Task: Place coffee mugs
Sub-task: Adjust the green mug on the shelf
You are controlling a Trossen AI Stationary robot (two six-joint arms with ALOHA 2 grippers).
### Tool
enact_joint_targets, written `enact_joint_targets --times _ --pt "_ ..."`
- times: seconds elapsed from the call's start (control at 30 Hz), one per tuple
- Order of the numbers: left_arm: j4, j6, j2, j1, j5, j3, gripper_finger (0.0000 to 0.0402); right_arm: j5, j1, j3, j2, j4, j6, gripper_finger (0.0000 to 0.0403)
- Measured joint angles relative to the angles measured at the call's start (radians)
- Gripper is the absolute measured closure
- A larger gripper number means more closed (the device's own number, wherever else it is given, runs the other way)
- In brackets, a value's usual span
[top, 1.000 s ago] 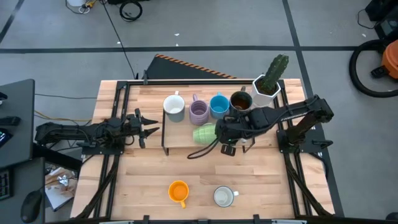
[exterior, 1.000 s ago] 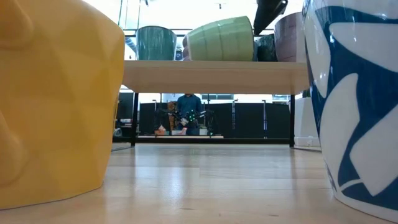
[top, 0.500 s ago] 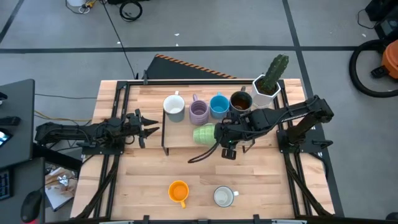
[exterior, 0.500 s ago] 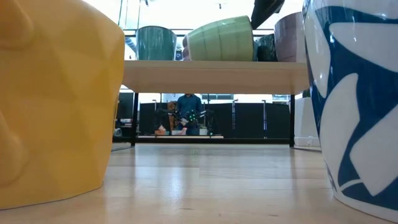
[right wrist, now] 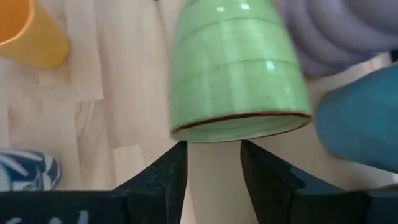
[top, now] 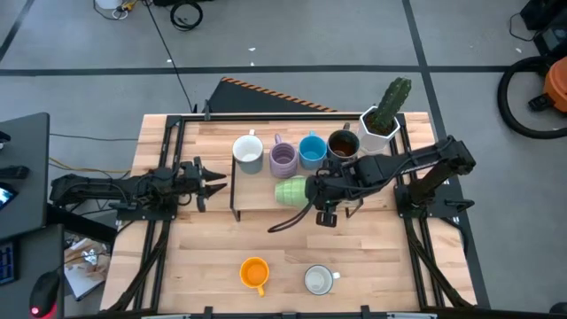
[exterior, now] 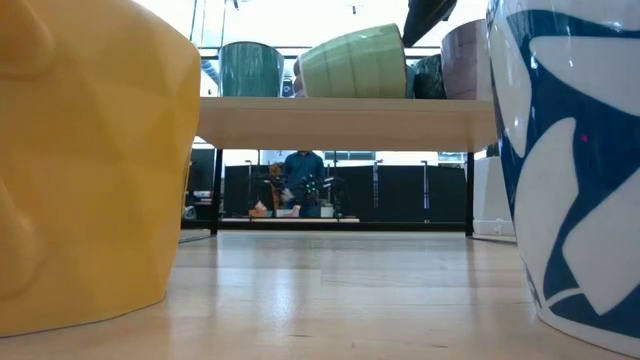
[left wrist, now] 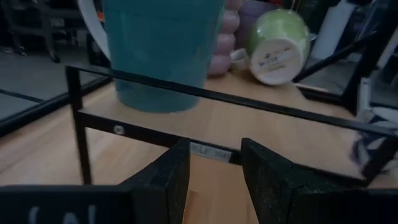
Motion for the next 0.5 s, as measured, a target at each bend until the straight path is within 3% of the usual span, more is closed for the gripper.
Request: enact_joint_targets --times 0.13,0.37,0.5 --pt "-0.101 0.002 0.000 0.000 0.003 0.081 0.0253 0.000 0.014 0.000 0.000 0.010 0.003 0.0249" --pt "-0.442 -0.009 -0.001 -0.019 0.001 0.279 0.0253 -0.011 0.030 0.000 0.000 0.001 0.025 0.0249" --pt "-0.458 0.001 -0.001 -0.070 -0.009 0.312 0.0253 -0.011 0.043 0.000 0.000 0.006 0.036 0.0249"
